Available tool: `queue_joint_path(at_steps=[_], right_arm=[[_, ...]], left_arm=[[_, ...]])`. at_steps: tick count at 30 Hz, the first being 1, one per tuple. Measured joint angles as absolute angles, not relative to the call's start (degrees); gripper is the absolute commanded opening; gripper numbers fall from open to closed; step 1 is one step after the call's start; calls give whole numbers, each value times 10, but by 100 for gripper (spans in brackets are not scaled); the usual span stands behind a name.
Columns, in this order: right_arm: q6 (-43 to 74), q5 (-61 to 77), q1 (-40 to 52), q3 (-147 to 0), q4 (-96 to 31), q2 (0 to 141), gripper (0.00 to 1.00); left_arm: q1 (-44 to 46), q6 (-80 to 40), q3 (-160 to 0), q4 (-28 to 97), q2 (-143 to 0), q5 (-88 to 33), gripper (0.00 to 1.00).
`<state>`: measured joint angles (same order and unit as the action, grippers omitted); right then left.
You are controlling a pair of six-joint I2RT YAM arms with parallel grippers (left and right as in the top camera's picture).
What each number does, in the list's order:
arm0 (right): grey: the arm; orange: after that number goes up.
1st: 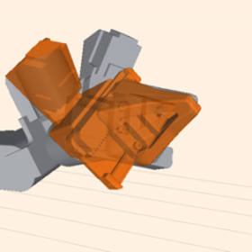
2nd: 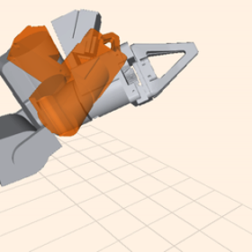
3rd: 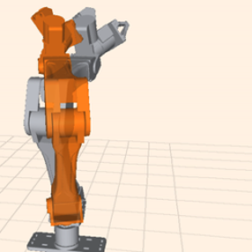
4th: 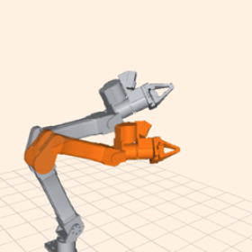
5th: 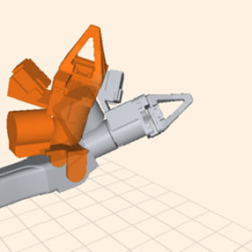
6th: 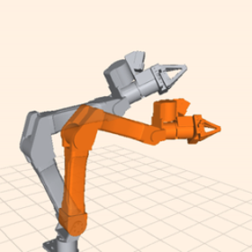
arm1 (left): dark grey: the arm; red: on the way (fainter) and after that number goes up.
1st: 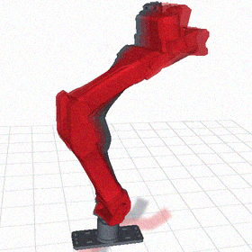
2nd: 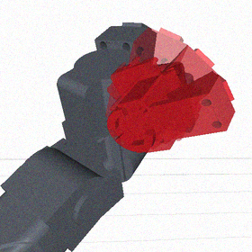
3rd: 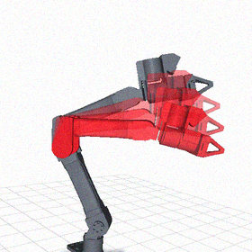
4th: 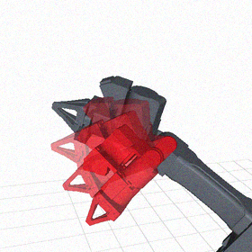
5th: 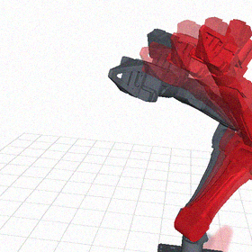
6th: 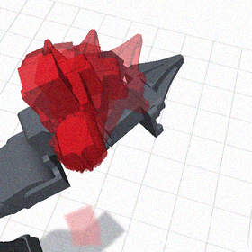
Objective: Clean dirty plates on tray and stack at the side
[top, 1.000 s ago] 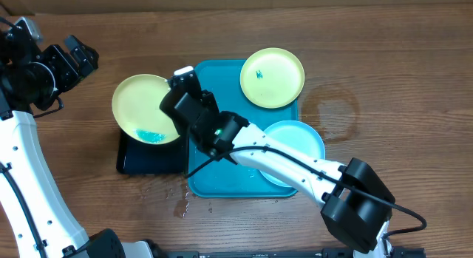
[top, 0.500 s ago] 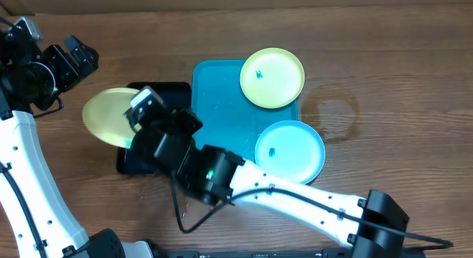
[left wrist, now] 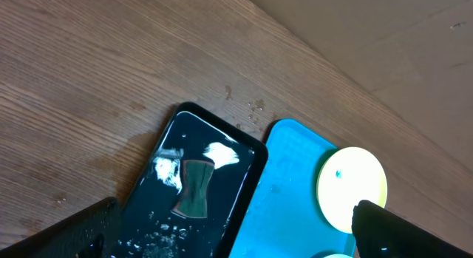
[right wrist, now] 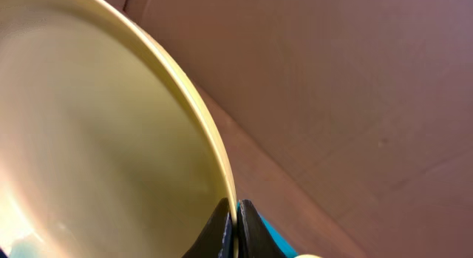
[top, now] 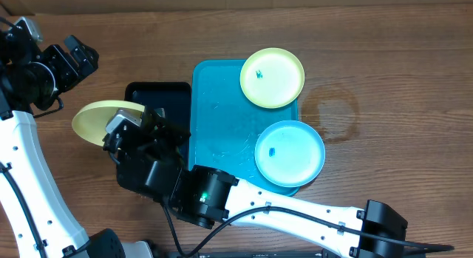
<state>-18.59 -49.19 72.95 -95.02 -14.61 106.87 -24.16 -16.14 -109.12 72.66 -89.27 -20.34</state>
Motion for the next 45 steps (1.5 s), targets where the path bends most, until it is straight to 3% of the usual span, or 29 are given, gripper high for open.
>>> queue_joint_path(at_steps=[13, 27, 45], right_arm=[[-280, -570, 751, -950, -66, 1069, 4], [-290, -611, 751, -950, -33, 1069, 7], [-292, -615, 751, -950, -31, 1069, 4]], left_arm=[[-242, -161, -1091, 727, -893, -203, 100], [-242, -161, -1091, 727, -893, -203, 100], [-242, -161, -1091, 727, -893, -203, 100]])
